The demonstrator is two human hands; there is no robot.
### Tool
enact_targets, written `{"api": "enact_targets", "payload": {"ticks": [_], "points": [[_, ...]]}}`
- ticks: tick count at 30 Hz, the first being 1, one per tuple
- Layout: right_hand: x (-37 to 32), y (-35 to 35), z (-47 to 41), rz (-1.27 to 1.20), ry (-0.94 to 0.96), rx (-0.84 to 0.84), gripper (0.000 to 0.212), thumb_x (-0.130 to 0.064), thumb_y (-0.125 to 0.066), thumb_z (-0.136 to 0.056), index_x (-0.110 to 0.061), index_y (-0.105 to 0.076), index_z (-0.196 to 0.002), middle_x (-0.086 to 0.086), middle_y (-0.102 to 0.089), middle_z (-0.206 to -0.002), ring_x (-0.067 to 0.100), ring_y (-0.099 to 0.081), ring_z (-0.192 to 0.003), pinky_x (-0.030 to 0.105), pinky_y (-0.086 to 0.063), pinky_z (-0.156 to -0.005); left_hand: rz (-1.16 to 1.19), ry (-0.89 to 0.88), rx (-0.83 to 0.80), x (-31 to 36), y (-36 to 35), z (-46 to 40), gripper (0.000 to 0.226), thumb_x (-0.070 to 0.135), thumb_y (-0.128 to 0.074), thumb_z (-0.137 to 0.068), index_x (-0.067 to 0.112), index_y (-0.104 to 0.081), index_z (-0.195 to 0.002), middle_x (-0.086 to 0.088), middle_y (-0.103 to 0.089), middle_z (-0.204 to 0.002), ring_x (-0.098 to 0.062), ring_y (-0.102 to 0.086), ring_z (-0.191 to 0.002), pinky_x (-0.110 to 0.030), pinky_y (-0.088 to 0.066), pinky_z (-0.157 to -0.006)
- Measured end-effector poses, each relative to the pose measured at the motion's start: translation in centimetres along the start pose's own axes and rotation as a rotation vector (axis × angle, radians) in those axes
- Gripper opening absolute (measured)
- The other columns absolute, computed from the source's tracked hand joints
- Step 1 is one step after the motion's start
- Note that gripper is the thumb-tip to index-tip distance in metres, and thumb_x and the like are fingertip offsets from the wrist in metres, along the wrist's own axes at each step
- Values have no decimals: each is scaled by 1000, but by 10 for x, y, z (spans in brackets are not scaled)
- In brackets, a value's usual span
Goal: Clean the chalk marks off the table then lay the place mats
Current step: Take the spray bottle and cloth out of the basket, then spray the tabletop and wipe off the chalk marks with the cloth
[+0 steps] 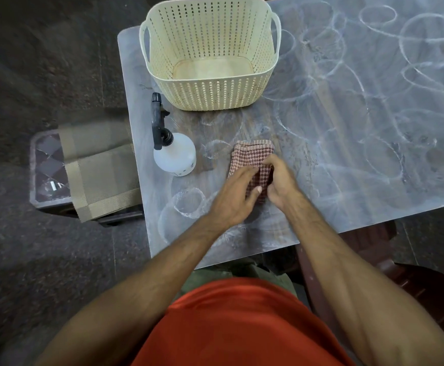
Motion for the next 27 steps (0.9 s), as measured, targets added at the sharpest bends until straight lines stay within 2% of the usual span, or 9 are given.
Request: {"api": "enact_targets", "payload": {"ticks": [2, 5, 8, 11, 15, 19, 21, 24, 27], "points": [[2, -1, 5, -53, -47, -55, 13, -21, -62, -87, -11, -69, -85, 5, -67, -80, 19, -64, -75, 34, -53, -73, 6, 13, 16, 3, -5, 4, 54, 23, -51, -97, 6, -38, -147, -11, -39, -152, -23, -35, -140, -37, -24, -119], [4, 3, 9, -147, -114, -126, 26, -30, -61, -93, -6, -69, -98, 9, -72, -88, 21, -69, -83, 36, -55, -85, 9, -36, 50, 11, -2, 8, 53, 24, -48, -99, 8, -38, -148, -9, -37, -154, -20, -30, -143, -26, -15, -118], [3, 5, 14, -217, -151, -129, 27, -30, -62, -92, -4, -67, -99, 12, -70, -92, 24, -69, -85, 37, -57, -84, 61, -99, -12, 21, -1, 8, 52, 21, -49, -98, 10, -38, -148, -6, -34, -156, -14, -25, -145, -23, -12, -119], [0, 5, 15, -276, -141, -107, 22, -25, -59, -94, -4, -64, -99, 13, -68, -93, 25, -67, -84, 37, -59, -79, 182, -85, -18, 23, 4, 10, 48, 13, -51, -98, 9, -44, -145, -6, -42, -152, -8, -33, -140, -19, -20, -117], [-16, 7, 19, -398, -38, -64, 25, -13, -52, -98, -2, -58, -120, 15, -67, -112, 29, -64, -100, 46, -54, -77, 316, 60, 168, 8, 30, 26, 30, 9, -56, -96, 15, -62, -125, 3, -64, -124, 6, -57, -109, -12, -45, -93], [-29, 19, 20, -418, 18, -43, 35, -14, -59, -95, -4, -58, -128, 15, -67, -121, 31, -64, -109, 48, -56, -81, 394, 281, 446, -36, 65, 53, 11, 15, -64, -93, 26, -66, -97, 2, -70, -95, -19, -70, -84, -39, -58, -80], [-33, 21, 22, -399, 48, -67, 41, -19, -63, -92, -6, -58, -131, 15, -68, -122, 32, -67, -109, 50, -57, -84, 371, 346, 574, -54, 85, 64, 5, 21, -69, -90, 21, -64, -91, 0, -69, -88, -19, -67, -80, -39, -57, -76], [-37, 18, 26, -379, 111, -79, 48, -23, -68, -88, -7, -59, -132, 14, -67, -123, 32, -68, -108, 53, -57, -84, 343, 381, 664, -69, 114, 64, 34, 33, -75, -84, 15, -54, -104, -1, -61, -97, -12, -59, -86, -34, -53, -77], [-36, 13, 29, -427, 169, -85, 50, -19, -67, -86, -4, -57, -133, 13, -65, -125, 31, -65, -113, 50, -56, -88, 253, 335, 582, -85, 139, 45, 74, 54, -76, -73, 17, -43, -128, -1, -51, -125, -12, -52, -114, -29, -45, -93]]}}
Point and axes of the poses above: each hand's wrist, its own z-axis away from the middle knuckle, its own y-axis out of the back of the hand, x = y × z, the point moved 3 cm from there along -z, towards the middle knuckle
